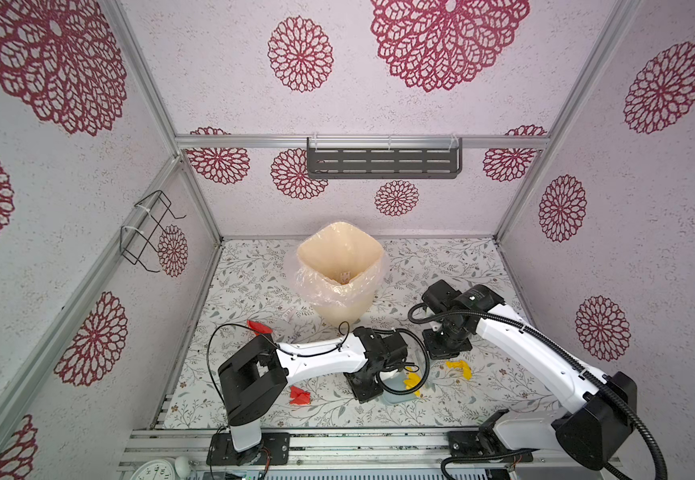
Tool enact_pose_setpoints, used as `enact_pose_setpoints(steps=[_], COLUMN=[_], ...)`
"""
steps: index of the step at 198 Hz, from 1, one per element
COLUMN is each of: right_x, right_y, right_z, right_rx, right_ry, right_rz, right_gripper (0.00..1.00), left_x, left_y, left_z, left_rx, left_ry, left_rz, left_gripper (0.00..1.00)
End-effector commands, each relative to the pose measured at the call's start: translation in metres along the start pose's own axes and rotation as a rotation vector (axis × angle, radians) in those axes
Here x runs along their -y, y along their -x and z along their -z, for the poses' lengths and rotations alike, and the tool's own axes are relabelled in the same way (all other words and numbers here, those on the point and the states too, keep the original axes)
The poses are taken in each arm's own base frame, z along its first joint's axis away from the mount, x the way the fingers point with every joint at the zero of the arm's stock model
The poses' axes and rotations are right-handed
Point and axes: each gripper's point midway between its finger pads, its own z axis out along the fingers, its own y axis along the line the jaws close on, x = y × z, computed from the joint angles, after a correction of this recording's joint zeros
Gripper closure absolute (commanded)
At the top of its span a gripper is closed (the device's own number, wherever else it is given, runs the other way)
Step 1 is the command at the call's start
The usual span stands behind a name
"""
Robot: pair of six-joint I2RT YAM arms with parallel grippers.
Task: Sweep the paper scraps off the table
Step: 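Sweep a yellow scrap into the dustpan with the right gripper's brush, then lift the dustpan toward the bin with the left gripper while the right withdraws the brush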
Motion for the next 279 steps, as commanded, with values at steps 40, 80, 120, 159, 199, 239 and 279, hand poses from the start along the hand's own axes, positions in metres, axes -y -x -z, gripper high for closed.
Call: enact_pose_setpoints(steps=[40,80,120,159,199,239,279], right_x=[-0.05,-0.026,-0.001,0.017,0.031,0.041,0.038], right_y=[0.01,-0.001,0.004,0.015,0.028,0.044,0.052], right_z=[0.024,0.027,0.05,0.069,0.072,0.073,0.064], right_rx=[0.071,0.063,0.129,0.208,0.266,0.313,0.31], right_ry=[0.148,0.05,0.031,0.069,0.098,0.138,0.174], right_rz=[-0.009,-0.016,-0.067,-0.136,-0.179,-0.216,-0.215], right_gripper=[1.0,1.0,1.0,1.0,1.0,1.0,1.0], left_x=[0.0,-0.003,-0.009,-0.015,-0.017,-0.016,-0.011], left_y=[0.011,0.012,0.015,0.016,0.016,0.009,0.006], left_z=[0.002,0.002,0.01,0.024,0.061,0.11,0.16], left_rx=[0.039,0.072,0.15,0.207,0.278,0.34,0.405], left_ry=[-0.007,0.003,0.03,0.07,0.092,0.118,0.143], left_rz=[-0.001,0.014,0.044,0.074,0.123,0.181,0.22], left_gripper=[1.0,1.0,1.0,1.0,1.0,1.0,1.0])
